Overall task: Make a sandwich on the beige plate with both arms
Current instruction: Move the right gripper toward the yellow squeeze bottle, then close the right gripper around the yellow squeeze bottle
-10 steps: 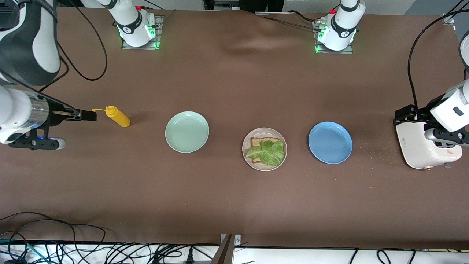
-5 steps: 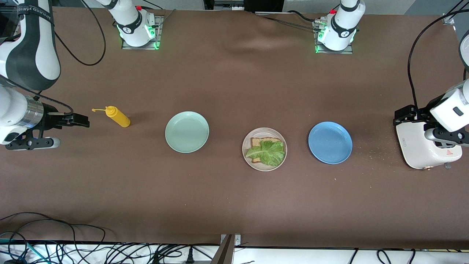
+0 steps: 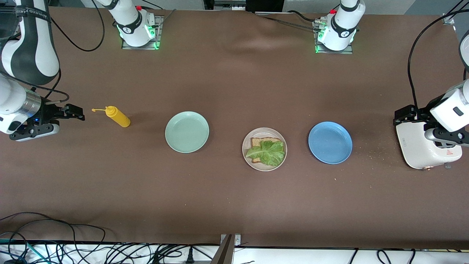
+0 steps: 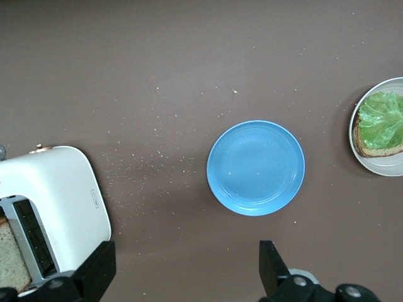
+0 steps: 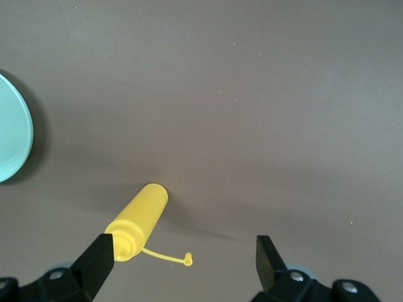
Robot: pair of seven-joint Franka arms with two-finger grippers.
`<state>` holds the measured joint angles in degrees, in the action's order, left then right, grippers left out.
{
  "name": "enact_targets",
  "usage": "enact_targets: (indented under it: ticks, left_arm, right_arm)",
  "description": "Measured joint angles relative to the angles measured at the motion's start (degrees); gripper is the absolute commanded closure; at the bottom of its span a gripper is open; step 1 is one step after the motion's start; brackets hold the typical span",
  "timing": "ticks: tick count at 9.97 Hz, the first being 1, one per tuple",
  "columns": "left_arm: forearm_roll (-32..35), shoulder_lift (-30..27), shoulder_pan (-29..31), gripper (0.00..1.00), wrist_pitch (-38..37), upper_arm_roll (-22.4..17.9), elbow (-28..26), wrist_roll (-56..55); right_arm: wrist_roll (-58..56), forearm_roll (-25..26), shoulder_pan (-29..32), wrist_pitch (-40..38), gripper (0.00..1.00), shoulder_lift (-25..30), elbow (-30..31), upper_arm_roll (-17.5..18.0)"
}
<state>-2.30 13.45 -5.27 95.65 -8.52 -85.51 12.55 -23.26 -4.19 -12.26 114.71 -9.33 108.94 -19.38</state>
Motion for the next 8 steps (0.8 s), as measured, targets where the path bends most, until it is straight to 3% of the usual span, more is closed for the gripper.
enact_targets:
  ticks: [4,8]
  left_arm:
    - [0.0,0.0,0.0,0.00,0.0,0.0,0.0,0.0]
    - [0.0,0.0,0.0,0.00,0.0,0.0,0.0,0.0]
  right_arm:
    - [-16.7,-2.5,-0.1,9.9,0.00,3.5,11.7,-5.3]
    - [-48.7,-16.5,-0.1,10.5,0.00,3.4,17.2,-8.9]
